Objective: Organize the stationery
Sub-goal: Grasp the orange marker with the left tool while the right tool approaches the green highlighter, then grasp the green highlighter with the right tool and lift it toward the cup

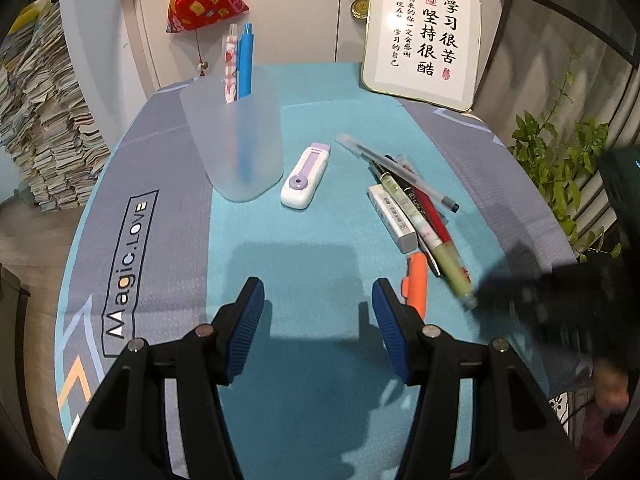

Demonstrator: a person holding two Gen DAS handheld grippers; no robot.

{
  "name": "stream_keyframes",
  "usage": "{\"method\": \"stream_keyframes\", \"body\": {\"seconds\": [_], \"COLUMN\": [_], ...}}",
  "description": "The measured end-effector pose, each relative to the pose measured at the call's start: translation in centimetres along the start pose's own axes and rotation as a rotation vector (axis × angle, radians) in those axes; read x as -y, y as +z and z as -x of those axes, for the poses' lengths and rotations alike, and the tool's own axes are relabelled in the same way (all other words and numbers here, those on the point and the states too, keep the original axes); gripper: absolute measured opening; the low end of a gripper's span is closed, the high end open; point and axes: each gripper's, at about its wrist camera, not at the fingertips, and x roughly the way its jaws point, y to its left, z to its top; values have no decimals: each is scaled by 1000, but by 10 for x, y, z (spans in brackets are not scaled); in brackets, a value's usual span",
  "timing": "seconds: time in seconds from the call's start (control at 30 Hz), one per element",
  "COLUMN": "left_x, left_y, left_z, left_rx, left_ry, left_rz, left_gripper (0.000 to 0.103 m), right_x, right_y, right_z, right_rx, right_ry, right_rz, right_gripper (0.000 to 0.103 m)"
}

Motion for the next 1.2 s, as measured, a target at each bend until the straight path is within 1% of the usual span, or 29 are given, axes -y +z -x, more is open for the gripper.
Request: {"method": "stream_keyframes", "body": {"seconds": [0.07, 0.13, 0.2, 0.3, 0.4, 0.5, 0.53, 0.57, 0.6, 0.63, 0.67, 0.73, 0.87, 1.0, 1.1, 1.2], "left_x": [3, 8, 16, 29, 41, 49, 51, 52, 53, 52, 50, 46, 26, -2, -17, -24], "left_y": [0, -2, -4, -10, -13, -12, -11, -11, -10, -9, -7, -7, -12, -18, -23, -25], "left_z": [-1, -1, -1, -3, -10, -22, -26, -30, -35, -38, -37, -36, -26, -18, -17, -16], "left_rx": [-4, -7, -10, -23, -34, -50, -51, -50, -55, -53, -40, -41, -15, -11, -12, -10], "left_ry": [-7, -12, -21, -60, -88, -90, -90, -91, -88, -88, -98, -103, -65, -27, -6, -5], "left_rz": [-3, -15, -42, -99, -139, -153, -158, -163, -164, -156, -148, -136, -98, -35, 10, 27], "left_gripper": [54, 54, 54, 54, 54, 52, 46, 26, 16, 14, 13, 11, 11, 11, 11, 11], "right_x": [-8, -11, -9, -1, 3, 3, 3, 3, 4, 3, 3, 1, -7, -21, -29, -35], "right_y": [-9, -14, -14, -13, -12, -12, -13, -13, -13, -14, -14, -13, -5, 16, 36, 54], "right_z": [2, 5, 8, 13, 17, 18, 18, 18, 18, 19, 21, 24, 28, 26, 14, 1], "right_rx": [1, 22, 48, 75, 85, 83, 80, 80, 80, 82, 86, 96, 122, 151, 144, 141], "right_ry": [13, -2, -24, -10, 8, 1, 1, 0, -1, -3, -4, -3, 11, 13, 18, -16], "right_rz": [29, 41, 24, -22, -38, -40, -41, -44, -48, -49, -48, -44, -21, 5, 12, 15], "right_gripper": [13, 13, 13, 13, 13, 13, 13, 13, 13, 13, 13, 13, 13, 13, 13, 13]}}
